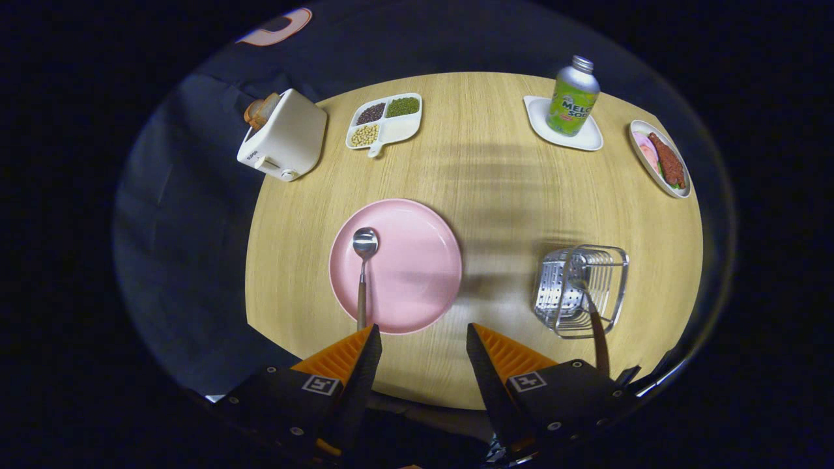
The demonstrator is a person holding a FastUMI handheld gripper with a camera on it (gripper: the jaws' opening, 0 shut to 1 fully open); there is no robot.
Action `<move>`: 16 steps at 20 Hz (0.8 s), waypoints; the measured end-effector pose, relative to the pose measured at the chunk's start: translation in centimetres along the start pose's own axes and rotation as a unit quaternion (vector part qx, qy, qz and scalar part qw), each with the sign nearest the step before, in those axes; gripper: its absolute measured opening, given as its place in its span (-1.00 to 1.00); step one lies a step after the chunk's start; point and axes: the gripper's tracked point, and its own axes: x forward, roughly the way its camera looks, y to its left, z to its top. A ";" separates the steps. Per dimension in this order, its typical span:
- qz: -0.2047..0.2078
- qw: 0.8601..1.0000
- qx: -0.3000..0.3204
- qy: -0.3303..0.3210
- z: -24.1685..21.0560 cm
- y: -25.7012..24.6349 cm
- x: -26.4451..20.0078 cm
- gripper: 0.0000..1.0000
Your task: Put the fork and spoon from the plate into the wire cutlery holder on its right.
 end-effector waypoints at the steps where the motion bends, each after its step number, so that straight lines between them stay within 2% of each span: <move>1: 0.003 1.000 -0.003 0.002 0.0 1.0 0.6 0.59; 6: -0.002 1.000 -0.023 0.015 0.4 4.2 4.4 0.81; 11: -0.016 0.998 -0.040 0.038 -0.4 5.7 8.7 0.83; 13: -0.021 0.998 -0.041 0.052 -1.2 6.1 10.2 0.78; 16: -0.021 0.997 -0.035 0.061 -1.8 6.8 12.2 0.51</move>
